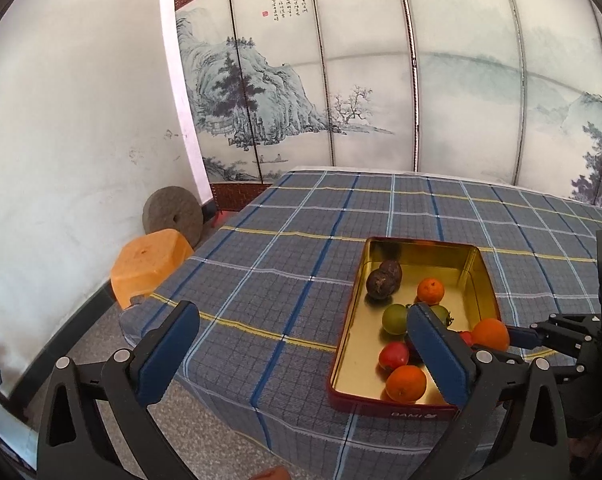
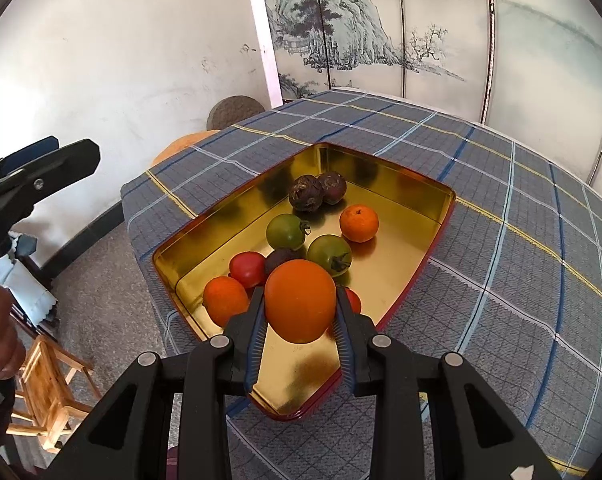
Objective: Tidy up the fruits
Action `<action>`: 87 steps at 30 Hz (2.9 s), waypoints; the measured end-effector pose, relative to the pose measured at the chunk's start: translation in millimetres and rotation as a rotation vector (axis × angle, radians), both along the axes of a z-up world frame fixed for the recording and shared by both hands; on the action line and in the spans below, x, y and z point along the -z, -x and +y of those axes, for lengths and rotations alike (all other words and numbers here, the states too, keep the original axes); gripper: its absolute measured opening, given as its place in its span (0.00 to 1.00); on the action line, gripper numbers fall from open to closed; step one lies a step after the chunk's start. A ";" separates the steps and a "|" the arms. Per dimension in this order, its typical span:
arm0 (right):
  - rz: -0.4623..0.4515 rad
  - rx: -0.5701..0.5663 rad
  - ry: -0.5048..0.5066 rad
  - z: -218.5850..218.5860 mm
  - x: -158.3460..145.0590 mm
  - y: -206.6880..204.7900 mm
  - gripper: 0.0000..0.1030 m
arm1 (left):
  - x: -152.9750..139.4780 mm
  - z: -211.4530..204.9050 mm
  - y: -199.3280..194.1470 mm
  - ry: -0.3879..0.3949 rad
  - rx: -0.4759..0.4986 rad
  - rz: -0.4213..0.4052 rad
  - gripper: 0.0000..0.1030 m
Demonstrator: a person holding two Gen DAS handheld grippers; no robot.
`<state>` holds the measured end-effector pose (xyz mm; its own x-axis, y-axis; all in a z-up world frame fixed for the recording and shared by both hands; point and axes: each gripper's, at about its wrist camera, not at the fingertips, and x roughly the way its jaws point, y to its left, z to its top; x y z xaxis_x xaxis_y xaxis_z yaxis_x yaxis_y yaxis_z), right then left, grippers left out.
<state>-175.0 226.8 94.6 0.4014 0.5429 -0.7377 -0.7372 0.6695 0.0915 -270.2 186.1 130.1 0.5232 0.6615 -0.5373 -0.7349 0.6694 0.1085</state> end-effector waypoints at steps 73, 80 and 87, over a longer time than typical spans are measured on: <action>-0.441 0.219 -0.170 -77.2 -101.1 63.2 0.79 | -69.9 -49.1 21.0 -0.103 0.053 -0.198 1.00; -0.440 0.214 -0.164 -81.3 -100.2 67.0 0.79 | -71.7 -56.4 18.8 -0.109 0.068 -0.183 1.00; -0.424 0.258 -0.084 -107.9 -85.1 43.4 0.85 | -63.1 -59.2 2.5 -0.060 0.111 -0.108 1.00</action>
